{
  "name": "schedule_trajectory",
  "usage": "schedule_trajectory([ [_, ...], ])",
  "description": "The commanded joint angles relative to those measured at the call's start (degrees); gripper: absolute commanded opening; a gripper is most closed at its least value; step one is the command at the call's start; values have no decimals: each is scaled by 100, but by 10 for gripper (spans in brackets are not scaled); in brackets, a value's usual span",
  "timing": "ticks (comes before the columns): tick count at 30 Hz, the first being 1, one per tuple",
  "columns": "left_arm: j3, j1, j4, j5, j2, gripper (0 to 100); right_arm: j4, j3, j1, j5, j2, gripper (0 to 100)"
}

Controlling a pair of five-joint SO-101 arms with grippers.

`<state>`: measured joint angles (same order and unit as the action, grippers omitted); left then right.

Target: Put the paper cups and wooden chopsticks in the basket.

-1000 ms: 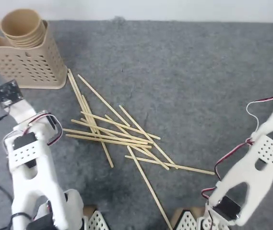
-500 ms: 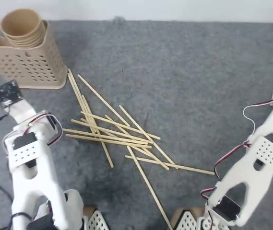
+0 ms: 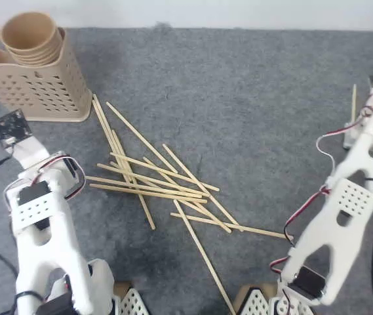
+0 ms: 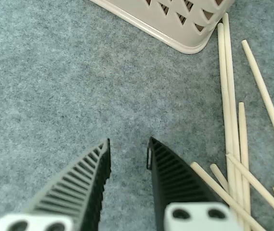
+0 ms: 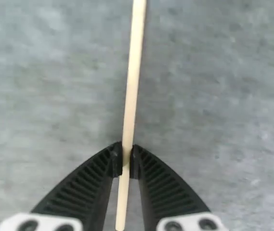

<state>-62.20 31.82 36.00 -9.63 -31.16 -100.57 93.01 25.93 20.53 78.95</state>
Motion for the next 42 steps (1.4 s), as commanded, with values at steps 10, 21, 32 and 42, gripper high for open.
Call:
schedule_trajectory([
  [10, -75, -44, -387, 53, -264, 124, -268, -3077, -1068, -484, -2985, 8],
  [21, -75, -18, -387, 53, -264, 124, 338, -8237, -2976, -589, -6949, 8],
  [32, -75, -18, -387, 53, -264, 124, 2264, -13204, -4585, 299, -10738, 8],
  [42, -75, -18, -387, 53, -264, 124, 1921, -13855, -4673, 396, -10914, 165],
])
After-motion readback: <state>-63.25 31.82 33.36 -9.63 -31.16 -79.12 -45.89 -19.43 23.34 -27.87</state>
